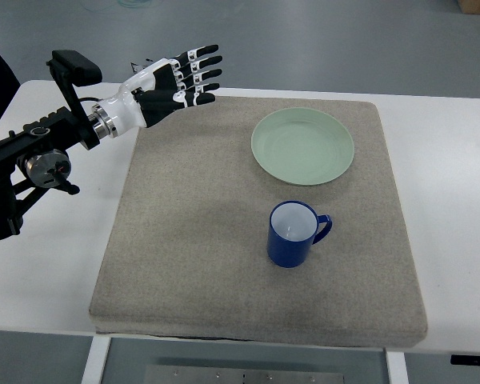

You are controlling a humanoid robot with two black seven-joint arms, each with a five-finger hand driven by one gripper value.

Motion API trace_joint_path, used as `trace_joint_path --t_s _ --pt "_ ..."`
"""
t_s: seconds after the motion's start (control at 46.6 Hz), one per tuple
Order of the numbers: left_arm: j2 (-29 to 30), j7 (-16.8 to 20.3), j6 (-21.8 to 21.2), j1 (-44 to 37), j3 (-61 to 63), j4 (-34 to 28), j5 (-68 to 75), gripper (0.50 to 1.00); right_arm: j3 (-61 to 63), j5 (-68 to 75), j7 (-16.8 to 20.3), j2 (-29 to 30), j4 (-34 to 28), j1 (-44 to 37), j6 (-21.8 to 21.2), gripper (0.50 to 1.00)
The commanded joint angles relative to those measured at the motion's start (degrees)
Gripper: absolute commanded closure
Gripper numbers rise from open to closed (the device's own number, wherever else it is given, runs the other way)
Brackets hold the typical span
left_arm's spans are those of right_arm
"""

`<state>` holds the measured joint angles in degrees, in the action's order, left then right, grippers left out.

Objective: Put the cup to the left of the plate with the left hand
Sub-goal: 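Reach the left hand across the pad toward the blue mug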

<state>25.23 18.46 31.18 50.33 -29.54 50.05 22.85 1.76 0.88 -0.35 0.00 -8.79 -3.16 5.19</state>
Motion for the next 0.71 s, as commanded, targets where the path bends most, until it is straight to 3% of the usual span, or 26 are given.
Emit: trace_joint_path --t_s 0.0,0.236,0.686 --pt "0.78 -0.01 3.82 -0.67 0.01 0.05 3.68 0.506 0.0 0.0 0.0 0.0 0.0 0.0 0.0 0.566" --pt "0.96 0.08 3.82 -1.55 -0.08 0.66 10.54 0.506 0.0 0.0 0.0 0.0 0.0 0.0 0.0 0.566" --pt "-1.32 0.08 3.82 -3.92 4.22 7.43 17.66 0.506 0.0 0.0 0.0 0.0 0.0 0.0 0.0 0.566"
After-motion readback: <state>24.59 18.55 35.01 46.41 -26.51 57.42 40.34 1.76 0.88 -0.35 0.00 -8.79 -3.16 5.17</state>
